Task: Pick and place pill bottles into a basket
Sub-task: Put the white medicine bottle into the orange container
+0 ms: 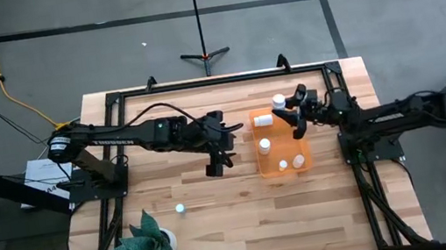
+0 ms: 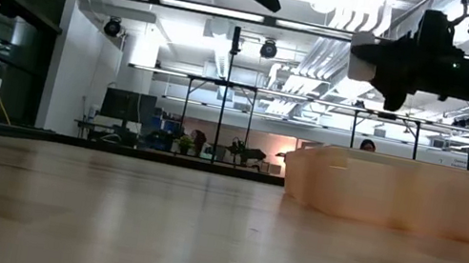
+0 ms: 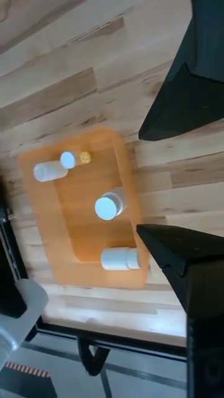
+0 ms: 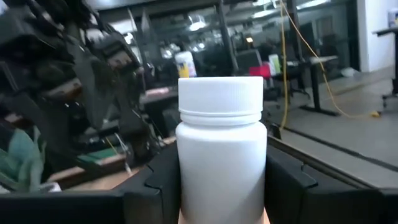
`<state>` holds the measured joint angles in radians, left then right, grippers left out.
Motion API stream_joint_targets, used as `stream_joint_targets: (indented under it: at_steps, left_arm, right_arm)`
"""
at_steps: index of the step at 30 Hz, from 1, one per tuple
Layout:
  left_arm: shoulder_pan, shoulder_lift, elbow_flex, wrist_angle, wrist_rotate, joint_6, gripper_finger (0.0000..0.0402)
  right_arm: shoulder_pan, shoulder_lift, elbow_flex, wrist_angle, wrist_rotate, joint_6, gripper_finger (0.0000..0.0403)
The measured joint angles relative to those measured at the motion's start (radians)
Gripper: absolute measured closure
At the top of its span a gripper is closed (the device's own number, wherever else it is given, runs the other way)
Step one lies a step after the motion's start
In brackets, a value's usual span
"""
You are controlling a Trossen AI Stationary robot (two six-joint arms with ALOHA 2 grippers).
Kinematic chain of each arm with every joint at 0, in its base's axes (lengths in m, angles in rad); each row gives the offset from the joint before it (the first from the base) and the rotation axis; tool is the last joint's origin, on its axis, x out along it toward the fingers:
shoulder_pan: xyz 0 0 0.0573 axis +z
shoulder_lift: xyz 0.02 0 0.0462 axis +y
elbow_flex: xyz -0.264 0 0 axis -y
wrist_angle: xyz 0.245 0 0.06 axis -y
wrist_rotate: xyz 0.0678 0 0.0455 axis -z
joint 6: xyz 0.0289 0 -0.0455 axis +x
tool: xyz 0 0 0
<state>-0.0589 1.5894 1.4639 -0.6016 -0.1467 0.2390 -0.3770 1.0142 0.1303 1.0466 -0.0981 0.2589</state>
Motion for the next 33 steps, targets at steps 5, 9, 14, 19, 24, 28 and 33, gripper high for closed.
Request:
stream_joint_targets:
  at_steps: [5, 9, 14, 19, 24, 28, 33]
  left_arm:
    - [0.0, 0.0, 0.0, 0.004, 0.0, 0.018, 0.0135]
    - [0.0, 0.0, 0.0, 0.003, 0.0, 0.019, 0.0135]
    - [0.0, 0.0, 0.0, -0.003, 0.0, 0.019, 0.0135]
    - [0.0, 0.001, -0.023, 0.003, -0.001, 0.019, 0.0135]
    - [0.0, 0.001, -0.045, 0.009, -0.006, 0.02, 0.0135]
    - [0.0, 0.001, -0.051, 0.009, -0.006, 0.019, 0.0135]
    - [0.0, 0.001, -0.051, 0.033, -0.006, 0.044, 0.0135]
  right_arm:
    - [-0.001, 0.103, 0.0, 0.093, 0.005, 0.026, 0.0245]
    - [-0.002, 0.179, 0.0, 0.069, 0.082, 0.057, 0.0245]
    - [0.0, 0.228, 0.0, 0.007, 0.028, 0.093, 0.0245]
    - [-0.001, 0.237, 0.0, -0.137, 0.028, 0.077, 0.0245]
    - [-0.001, 0.237, 0.0, -0.184, -0.007, 0.036, 0.0245]
    - [0.0, 0.237, 0.0, -0.266, -0.031, -0.016, 0.0245]
    - [-0.005, 0.237, 0.0, -0.284, -0.007, -0.061, 0.0245]
